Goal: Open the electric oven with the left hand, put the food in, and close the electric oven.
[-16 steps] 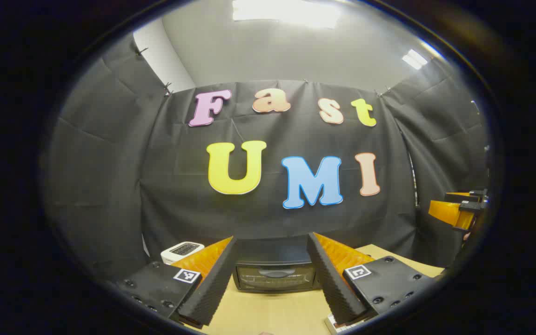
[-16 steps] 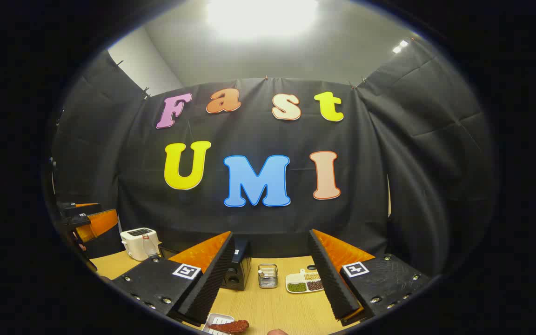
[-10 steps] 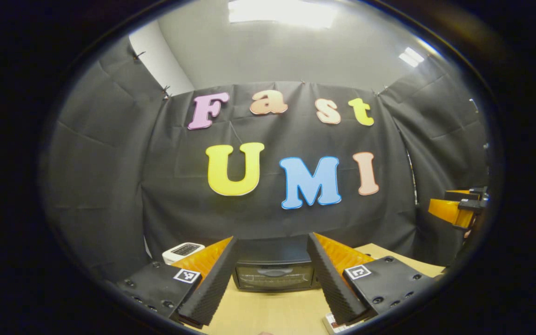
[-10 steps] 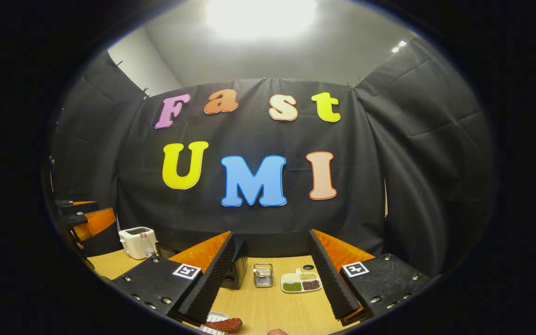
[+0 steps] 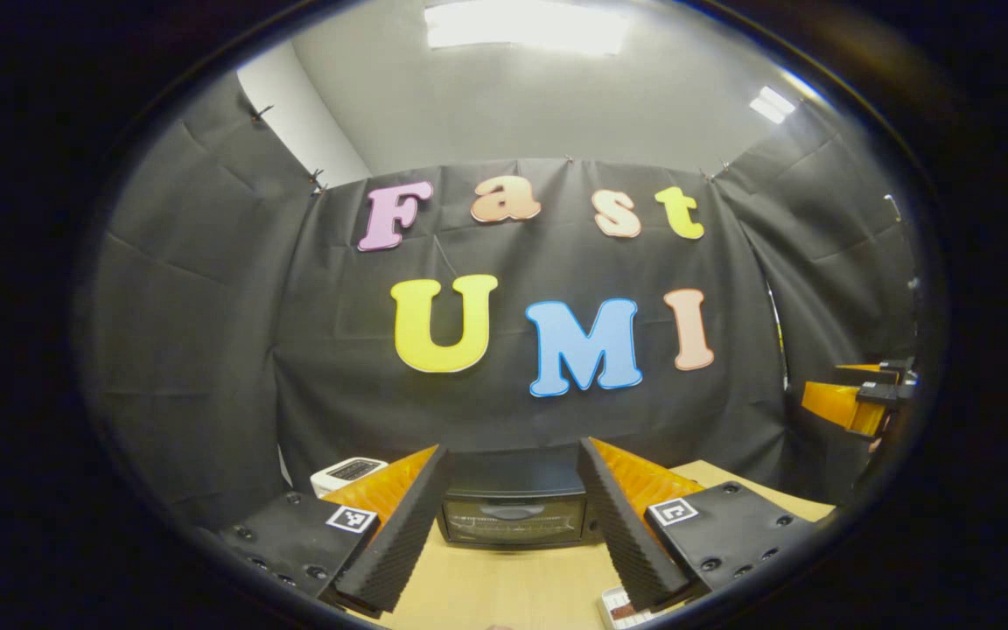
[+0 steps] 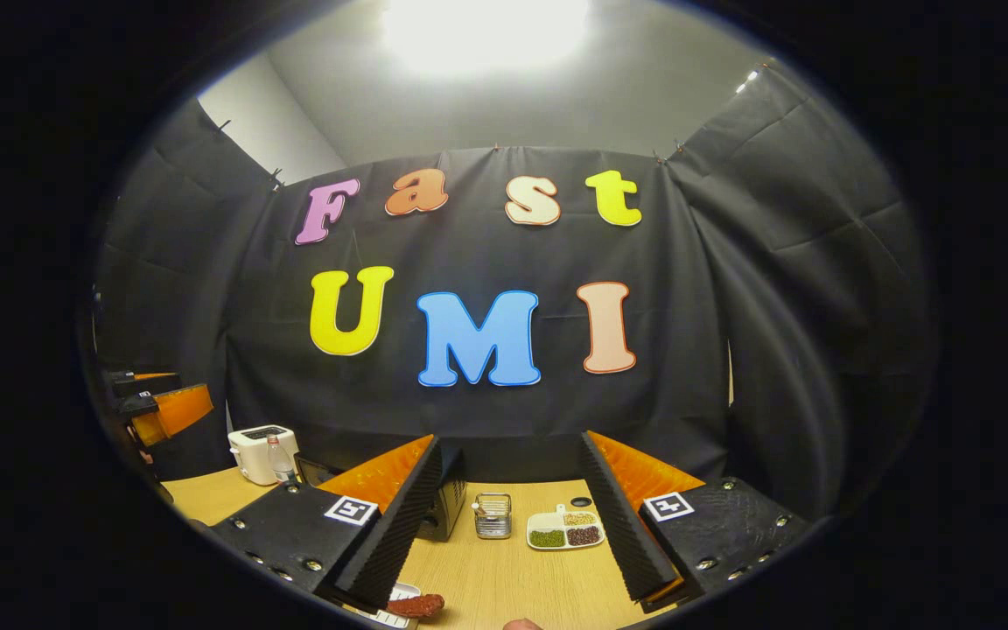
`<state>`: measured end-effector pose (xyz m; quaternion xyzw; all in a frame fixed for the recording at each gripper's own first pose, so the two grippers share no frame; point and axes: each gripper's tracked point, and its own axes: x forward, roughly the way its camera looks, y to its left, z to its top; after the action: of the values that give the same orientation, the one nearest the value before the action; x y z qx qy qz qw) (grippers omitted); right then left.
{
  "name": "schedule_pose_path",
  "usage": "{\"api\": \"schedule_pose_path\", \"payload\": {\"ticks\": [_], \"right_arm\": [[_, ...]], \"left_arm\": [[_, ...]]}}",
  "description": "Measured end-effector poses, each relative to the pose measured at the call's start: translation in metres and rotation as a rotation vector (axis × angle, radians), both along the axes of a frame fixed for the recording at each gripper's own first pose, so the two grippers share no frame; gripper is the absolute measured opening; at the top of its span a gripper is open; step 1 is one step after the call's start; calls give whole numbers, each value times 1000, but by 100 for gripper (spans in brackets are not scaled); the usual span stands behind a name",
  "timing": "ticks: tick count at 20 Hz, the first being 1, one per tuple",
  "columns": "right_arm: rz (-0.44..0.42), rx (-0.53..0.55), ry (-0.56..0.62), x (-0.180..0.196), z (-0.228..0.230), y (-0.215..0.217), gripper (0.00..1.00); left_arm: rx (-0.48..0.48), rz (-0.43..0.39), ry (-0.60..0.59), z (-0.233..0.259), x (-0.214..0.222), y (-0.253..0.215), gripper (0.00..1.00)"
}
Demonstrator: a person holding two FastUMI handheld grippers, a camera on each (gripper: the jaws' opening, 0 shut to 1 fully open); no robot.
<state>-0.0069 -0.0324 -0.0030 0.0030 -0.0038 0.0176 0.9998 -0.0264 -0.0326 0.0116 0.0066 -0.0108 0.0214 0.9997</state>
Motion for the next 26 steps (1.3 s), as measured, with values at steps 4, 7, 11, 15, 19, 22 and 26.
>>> {"api": "schedule_pose_path", "payload": {"ticks": [4,7,11,15,19,22,26], "right_arm": [[31,5,-3,-4,-2,-7,95],[34,8,-5,-4,-5,-15,95],[41,29,4,-3,-10,-12,95],[26,22,-3,6,-9,-7,95],[-5,7,-21,17,-6,3,95],[-35,-9,-15,29,-7,9,95],[-82,-23,-18,40,-2,11,95]], "left_arm": [[-22,20,5,-5,-2,-9,100],[-8,50,-2,-6,-2,-8,100],[28,50,3,-11,12,-5,100],[32,32,6,-24,46,2,100],[11,-7,20,-41,89,10,100],[-3,-31,46,-63,123,15,100],[-29,-54,105,-100,164,19,100]]}}
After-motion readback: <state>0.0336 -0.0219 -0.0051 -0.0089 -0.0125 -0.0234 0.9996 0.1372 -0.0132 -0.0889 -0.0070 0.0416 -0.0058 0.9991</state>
